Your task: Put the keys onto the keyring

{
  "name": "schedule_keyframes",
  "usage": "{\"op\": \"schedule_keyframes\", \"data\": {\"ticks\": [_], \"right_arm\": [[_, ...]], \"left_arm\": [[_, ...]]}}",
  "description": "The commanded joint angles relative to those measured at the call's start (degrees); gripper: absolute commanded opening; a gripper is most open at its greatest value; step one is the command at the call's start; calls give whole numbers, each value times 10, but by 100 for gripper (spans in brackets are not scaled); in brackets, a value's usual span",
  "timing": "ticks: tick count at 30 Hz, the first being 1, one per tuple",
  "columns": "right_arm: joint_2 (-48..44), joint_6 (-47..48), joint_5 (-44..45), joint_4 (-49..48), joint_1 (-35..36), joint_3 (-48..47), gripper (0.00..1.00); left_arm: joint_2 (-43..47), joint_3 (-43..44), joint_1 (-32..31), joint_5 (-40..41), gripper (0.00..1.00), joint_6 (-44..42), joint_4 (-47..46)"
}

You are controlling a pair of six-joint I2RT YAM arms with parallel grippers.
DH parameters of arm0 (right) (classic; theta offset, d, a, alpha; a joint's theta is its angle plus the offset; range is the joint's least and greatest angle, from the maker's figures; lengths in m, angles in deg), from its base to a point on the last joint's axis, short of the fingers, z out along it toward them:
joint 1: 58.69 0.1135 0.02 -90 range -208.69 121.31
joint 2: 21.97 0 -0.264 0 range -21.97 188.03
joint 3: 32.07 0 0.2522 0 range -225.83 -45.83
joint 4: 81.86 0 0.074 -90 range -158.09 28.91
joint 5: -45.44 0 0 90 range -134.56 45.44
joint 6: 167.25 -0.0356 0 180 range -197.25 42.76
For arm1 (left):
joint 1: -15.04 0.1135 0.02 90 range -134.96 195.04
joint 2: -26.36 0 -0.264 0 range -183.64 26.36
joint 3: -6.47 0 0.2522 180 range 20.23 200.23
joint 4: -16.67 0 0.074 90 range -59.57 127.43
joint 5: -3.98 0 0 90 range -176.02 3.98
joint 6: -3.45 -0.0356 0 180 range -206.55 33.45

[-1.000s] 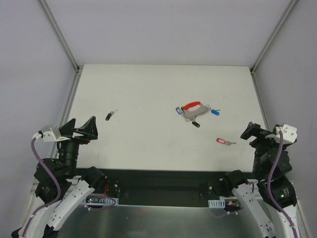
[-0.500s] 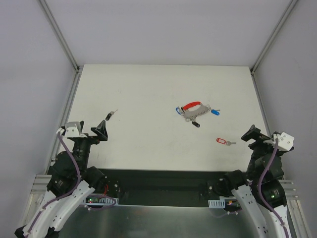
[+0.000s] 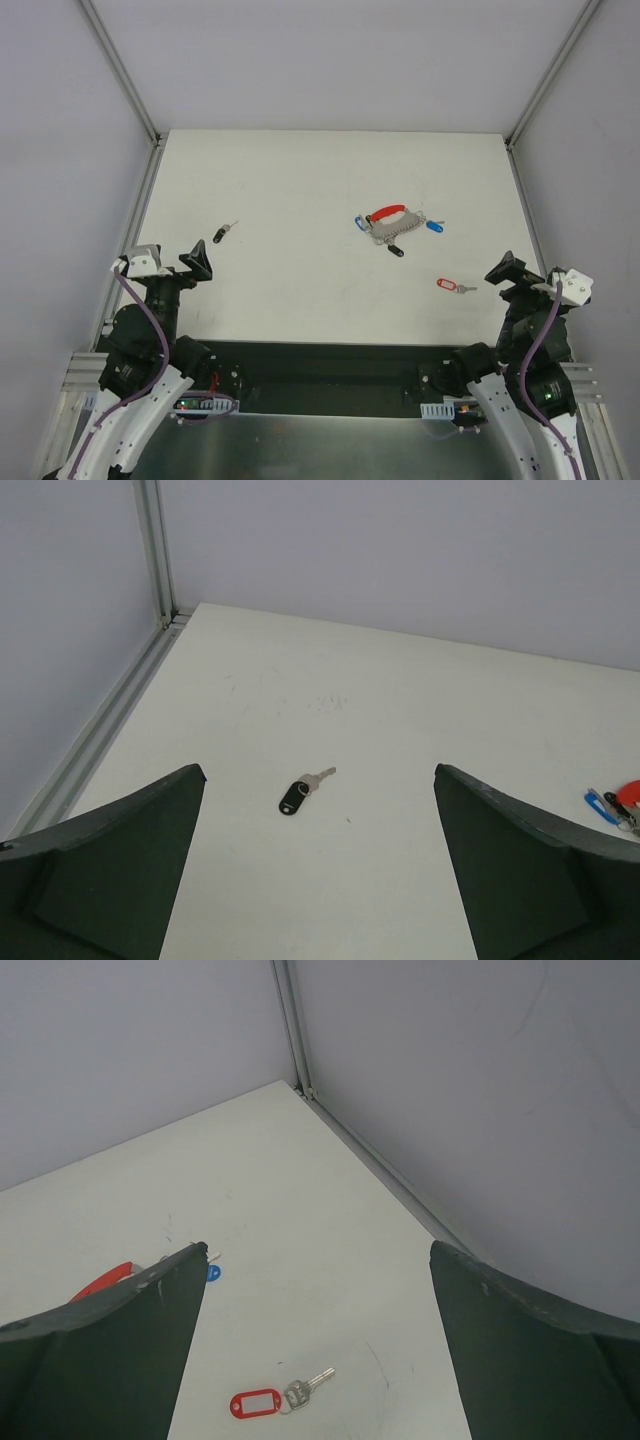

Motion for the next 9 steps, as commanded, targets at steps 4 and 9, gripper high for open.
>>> {"op": "schedule_keyframes", "data": {"ticks": [4, 9], "right_arm": [[-17, -8, -11, -34, -2, 0, 96], [-9, -8, -18, -33, -2, -1, 96]], "left_arm": [[55, 0, 13, -14, 99, -8, -22], [60, 1, 18, -21, 99, 7, -22]]}}
